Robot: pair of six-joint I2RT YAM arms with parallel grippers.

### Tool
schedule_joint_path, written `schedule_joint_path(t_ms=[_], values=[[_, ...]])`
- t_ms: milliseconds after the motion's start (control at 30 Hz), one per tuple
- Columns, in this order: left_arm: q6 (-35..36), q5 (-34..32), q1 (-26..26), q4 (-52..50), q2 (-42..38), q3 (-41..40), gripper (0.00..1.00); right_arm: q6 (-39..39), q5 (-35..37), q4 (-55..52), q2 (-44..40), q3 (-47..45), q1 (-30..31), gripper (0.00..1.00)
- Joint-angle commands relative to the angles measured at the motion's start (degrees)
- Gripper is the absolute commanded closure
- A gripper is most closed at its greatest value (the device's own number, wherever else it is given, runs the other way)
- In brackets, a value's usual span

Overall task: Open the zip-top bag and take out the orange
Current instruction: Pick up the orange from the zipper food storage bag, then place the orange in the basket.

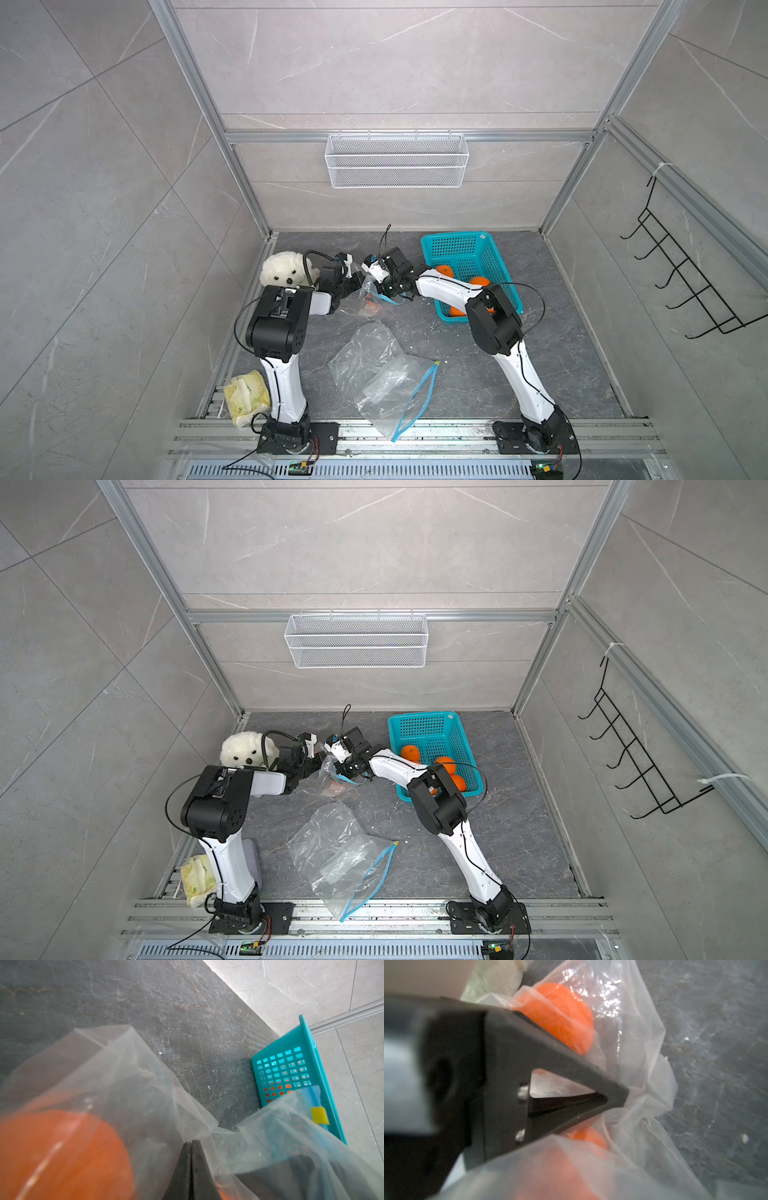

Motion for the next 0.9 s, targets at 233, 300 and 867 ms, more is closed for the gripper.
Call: schedule_joint_path(t_ms=[233,300,867], values=[[-2.14,-2.49,2.40,0.60,4.89,1.72,1.00,0.03,4.17,0.72,-14.73,-13.12,0.75,0.50],[-2.44,-2.25,2.67,0.98,5.88,2.06,1.00,0.58,5.78,1.65,-18.04,-16.19,0.54,0.50],[-4.11,-0.53,3.54,1.88,-0.67,3.11,0.64,6.85,6.68,9.60,-41.17,-36.08,-14.79,0.56]])
